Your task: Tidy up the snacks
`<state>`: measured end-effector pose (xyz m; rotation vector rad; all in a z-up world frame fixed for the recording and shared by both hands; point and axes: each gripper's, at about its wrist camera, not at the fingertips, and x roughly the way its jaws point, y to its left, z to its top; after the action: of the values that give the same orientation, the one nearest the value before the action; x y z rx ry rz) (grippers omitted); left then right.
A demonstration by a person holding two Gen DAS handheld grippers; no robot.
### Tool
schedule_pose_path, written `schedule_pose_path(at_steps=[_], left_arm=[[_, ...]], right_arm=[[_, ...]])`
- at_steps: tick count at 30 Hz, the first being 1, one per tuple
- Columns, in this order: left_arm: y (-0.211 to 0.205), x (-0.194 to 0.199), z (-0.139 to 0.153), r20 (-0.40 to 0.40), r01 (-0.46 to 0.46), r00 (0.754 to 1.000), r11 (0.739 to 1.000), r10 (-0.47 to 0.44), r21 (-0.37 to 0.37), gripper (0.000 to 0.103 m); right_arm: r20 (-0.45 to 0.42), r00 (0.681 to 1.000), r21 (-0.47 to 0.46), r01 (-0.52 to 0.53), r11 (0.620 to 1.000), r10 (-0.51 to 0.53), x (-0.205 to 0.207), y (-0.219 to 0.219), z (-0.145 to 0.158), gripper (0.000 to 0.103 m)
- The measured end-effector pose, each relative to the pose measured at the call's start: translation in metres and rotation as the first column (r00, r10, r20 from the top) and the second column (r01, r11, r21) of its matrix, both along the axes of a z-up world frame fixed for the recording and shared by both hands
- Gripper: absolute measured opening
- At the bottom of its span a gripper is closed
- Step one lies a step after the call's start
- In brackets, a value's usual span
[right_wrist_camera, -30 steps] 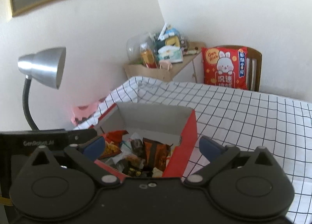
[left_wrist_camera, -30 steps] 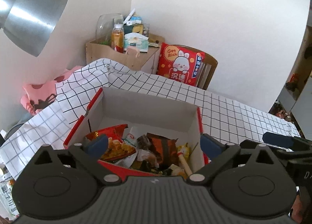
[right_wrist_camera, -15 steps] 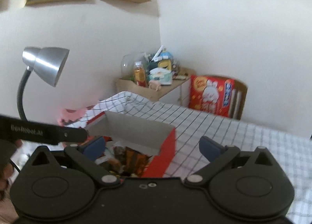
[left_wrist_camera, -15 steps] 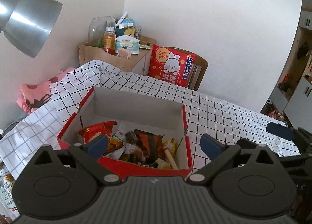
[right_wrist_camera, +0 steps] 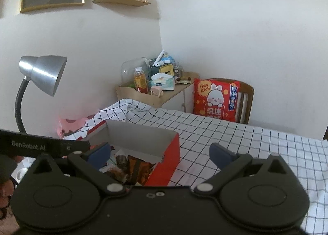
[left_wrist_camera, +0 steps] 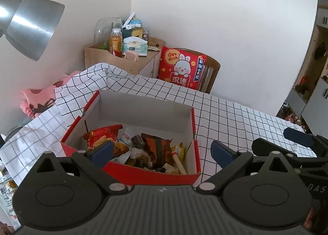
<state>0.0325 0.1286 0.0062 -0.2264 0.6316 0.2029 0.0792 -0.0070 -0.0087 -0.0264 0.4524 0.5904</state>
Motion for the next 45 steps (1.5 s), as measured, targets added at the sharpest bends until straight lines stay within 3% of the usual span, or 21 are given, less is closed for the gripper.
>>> schedule_pose_path(at_steps=[45], left_arm=[[0.018,0.002,-0.008,-0.028,-0.042,0.999,0.999,0.042,-0.032,0.103]], right_arm=[[-0.063,0.997,0.021,-0.044,0.999,0.045,0.009,0.022,-0.004,0.103]])
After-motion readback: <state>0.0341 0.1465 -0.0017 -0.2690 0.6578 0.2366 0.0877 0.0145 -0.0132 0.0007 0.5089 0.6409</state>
